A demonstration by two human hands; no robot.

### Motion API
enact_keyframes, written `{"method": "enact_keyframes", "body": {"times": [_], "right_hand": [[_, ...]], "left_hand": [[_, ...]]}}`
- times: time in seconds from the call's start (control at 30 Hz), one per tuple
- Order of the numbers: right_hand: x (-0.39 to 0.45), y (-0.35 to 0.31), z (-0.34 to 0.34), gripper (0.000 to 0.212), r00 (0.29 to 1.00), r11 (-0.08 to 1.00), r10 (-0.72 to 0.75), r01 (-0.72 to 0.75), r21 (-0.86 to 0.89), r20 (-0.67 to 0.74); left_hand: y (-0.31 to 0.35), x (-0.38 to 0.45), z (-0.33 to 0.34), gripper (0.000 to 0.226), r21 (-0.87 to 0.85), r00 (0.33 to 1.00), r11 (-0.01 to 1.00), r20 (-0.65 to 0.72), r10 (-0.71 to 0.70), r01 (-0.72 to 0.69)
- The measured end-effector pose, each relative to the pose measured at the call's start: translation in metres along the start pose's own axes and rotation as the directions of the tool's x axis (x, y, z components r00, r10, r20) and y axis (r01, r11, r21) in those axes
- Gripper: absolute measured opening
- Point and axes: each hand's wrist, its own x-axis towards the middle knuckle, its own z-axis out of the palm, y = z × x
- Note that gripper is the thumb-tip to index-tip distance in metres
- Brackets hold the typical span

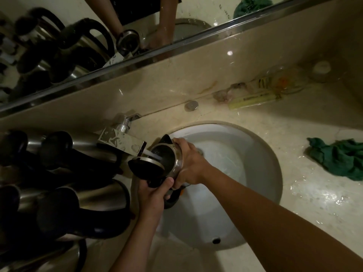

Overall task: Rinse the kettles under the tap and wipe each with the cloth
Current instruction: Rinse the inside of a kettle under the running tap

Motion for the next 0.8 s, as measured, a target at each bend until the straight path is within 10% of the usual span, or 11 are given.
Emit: {"method": "enact_keyframes", "body": {"times": [0.8], "right_hand": [[-0.0007, 0.0031, 0.0004, 0.141, 1.0, 1.0, -0.005, 0.005, -0.001, 0.001]], "left_hand": [[-0.0018, -0.0003, -0.0011, 0.067, 0.034, 1.0, 0.999, -0.006, -0.024, 0.025]]}}
